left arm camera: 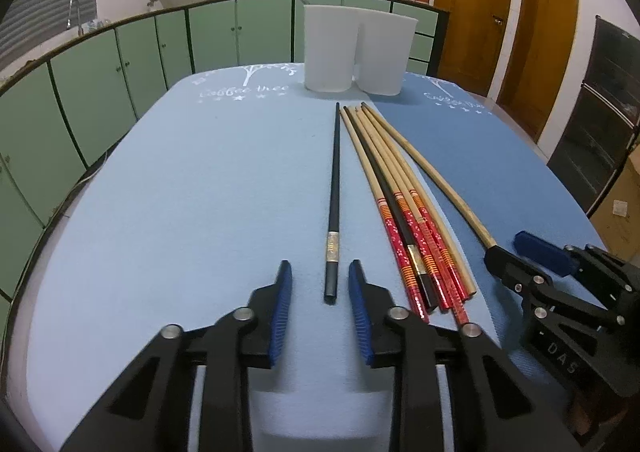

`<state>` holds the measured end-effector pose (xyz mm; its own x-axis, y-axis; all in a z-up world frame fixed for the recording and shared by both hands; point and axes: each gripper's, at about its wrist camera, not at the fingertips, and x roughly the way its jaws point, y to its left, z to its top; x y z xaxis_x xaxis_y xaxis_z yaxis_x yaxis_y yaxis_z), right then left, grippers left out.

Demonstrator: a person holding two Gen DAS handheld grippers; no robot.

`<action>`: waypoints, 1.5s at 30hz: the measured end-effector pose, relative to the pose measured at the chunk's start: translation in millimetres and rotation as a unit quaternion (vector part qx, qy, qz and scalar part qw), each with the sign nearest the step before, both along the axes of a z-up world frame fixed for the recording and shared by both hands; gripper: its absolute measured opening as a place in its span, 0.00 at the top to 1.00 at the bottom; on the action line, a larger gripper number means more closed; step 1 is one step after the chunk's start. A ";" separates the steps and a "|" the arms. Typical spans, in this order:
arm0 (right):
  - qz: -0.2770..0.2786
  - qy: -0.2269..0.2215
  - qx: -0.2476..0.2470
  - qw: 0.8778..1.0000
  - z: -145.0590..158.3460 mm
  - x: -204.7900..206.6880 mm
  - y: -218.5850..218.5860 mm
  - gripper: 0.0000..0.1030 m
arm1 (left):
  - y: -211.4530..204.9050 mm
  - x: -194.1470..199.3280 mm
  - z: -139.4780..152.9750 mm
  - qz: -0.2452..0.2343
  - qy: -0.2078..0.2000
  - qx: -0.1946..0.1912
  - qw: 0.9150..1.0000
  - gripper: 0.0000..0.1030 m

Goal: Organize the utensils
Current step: 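Grasp a black chopstick with the left tool while the right grasps a wooden chopstick, then lower both chopsticks into the white holder and open both tools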

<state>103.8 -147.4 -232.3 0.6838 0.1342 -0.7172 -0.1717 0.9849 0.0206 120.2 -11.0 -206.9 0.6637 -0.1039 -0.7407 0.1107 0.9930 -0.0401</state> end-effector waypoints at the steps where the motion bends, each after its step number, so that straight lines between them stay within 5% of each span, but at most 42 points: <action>1: 0.002 0.000 0.003 1.000 0.4 -0.8 0.7 0.83 | -2.2 -0.7 0.1 -0.001 -0.001 0.002 1.000 0.84; 2: 0.005 0.001 0.005 1.000 0.8 -0.7 1.1 0.94 | -3.6 -1.0 0.1 -0.002 -0.002 0.003 1.000 0.91; 9: 0.012 0.001 0.023 1.000 13.2 -0.6 -4.4 0.94 | -8.1 -2.4 8.0 -0.013 -0.006 0.000 1.000 0.94; 30: 0.027 -0.099 0.082 0.991 167.0 25.3 -40.6 0.94 | 7.0 14.1 169.9 -0.037 -0.172 -0.024 0.984 0.94; 45: 0.057 -0.113 0.078 0.989 224.7 77.1 -38.5 0.94 | 9.9 48.4 203.3 -0.051 -0.191 -0.050 0.979 0.94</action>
